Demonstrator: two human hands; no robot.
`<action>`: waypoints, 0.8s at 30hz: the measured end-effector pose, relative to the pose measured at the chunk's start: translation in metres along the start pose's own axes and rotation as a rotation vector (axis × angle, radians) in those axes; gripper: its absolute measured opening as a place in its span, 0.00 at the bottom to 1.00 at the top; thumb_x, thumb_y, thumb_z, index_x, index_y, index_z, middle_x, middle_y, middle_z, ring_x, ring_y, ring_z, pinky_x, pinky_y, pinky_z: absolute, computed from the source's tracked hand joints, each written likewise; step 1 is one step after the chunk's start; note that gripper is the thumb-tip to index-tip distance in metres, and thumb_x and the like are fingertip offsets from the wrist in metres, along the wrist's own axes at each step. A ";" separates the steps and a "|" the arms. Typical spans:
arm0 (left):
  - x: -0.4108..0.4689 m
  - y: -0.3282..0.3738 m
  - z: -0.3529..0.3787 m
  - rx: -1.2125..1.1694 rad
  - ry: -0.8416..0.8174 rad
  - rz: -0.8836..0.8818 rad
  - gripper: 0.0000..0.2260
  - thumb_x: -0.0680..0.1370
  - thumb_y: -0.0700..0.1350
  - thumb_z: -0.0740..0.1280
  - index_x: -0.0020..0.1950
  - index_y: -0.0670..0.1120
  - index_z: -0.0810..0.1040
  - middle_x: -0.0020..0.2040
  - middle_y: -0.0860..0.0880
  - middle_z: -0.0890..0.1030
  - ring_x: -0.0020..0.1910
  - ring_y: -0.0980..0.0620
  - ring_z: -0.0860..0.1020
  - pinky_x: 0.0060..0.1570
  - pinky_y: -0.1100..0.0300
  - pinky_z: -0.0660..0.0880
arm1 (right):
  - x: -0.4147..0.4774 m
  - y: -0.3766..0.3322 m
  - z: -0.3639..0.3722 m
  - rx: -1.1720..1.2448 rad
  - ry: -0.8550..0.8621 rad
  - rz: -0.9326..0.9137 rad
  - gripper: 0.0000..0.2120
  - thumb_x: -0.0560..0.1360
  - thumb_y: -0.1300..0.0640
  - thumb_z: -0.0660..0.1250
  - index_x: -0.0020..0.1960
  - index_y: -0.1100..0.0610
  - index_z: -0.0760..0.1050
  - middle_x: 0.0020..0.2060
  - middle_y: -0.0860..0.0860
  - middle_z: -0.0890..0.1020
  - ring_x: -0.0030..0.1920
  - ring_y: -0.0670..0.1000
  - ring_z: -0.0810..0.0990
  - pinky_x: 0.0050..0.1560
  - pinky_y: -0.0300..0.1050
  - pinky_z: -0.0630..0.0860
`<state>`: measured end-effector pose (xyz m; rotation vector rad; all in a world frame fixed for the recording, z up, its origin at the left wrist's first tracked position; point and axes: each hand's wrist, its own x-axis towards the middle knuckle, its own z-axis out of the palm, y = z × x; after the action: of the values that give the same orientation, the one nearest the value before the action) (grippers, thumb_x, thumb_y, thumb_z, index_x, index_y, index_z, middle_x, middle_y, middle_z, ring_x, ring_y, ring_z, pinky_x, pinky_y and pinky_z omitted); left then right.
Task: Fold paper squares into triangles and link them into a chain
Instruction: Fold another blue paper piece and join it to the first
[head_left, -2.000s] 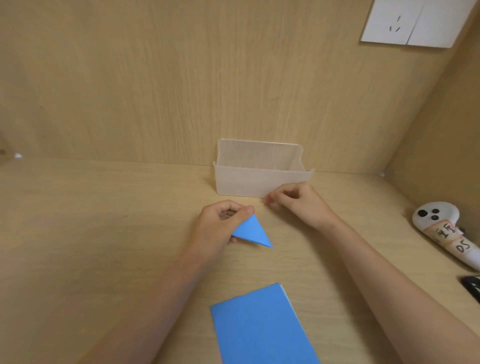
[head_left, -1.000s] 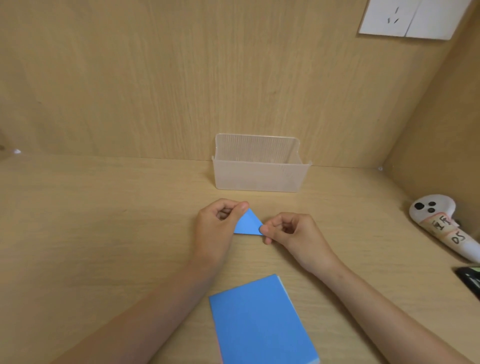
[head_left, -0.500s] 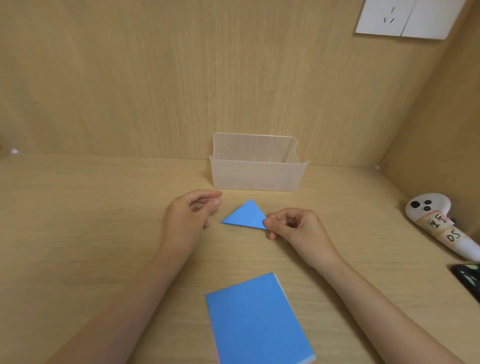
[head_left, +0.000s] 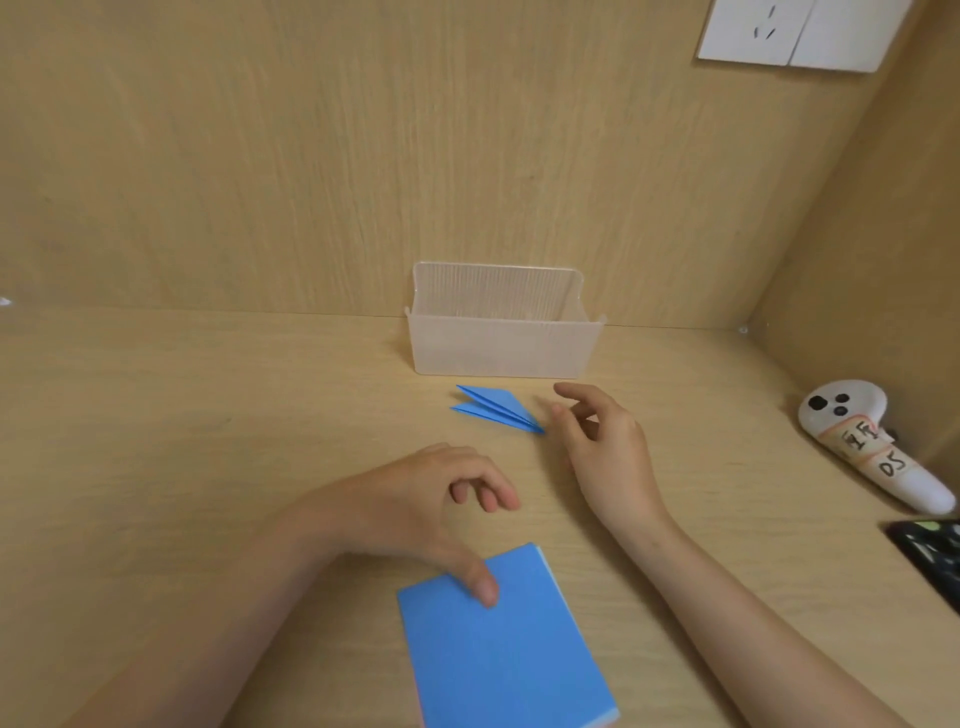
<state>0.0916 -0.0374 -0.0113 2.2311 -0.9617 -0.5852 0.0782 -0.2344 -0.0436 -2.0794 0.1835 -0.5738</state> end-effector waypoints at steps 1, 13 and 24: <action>-0.001 0.000 0.000 0.038 -0.024 0.019 0.28 0.59 0.52 0.81 0.56 0.59 0.76 0.49 0.62 0.73 0.53 0.62 0.69 0.55 0.70 0.67 | -0.001 -0.002 -0.001 0.023 0.015 -0.009 0.09 0.78 0.59 0.64 0.56 0.57 0.79 0.35 0.49 0.78 0.31 0.42 0.73 0.37 0.30 0.67; 0.003 -0.002 0.001 -0.102 -0.020 0.049 0.19 0.64 0.41 0.79 0.49 0.54 0.76 0.43 0.58 0.75 0.46 0.65 0.72 0.51 0.70 0.68 | -0.014 -0.018 -0.007 0.080 -0.384 -0.150 0.08 0.78 0.57 0.65 0.45 0.54 0.82 0.34 0.46 0.81 0.33 0.42 0.73 0.37 0.33 0.67; 0.004 -0.007 -0.007 -0.399 0.055 0.027 0.10 0.68 0.35 0.75 0.42 0.46 0.78 0.30 0.58 0.77 0.31 0.64 0.73 0.35 0.73 0.69 | -0.016 -0.025 -0.014 0.371 -0.605 -0.013 0.12 0.64 0.43 0.72 0.39 0.51 0.82 0.33 0.55 0.81 0.36 0.48 0.75 0.38 0.37 0.70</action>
<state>0.1019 -0.0343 -0.0121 1.8661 -0.7689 -0.6376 0.0554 -0.2256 -0.0216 -1.7973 -0.2694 0.0351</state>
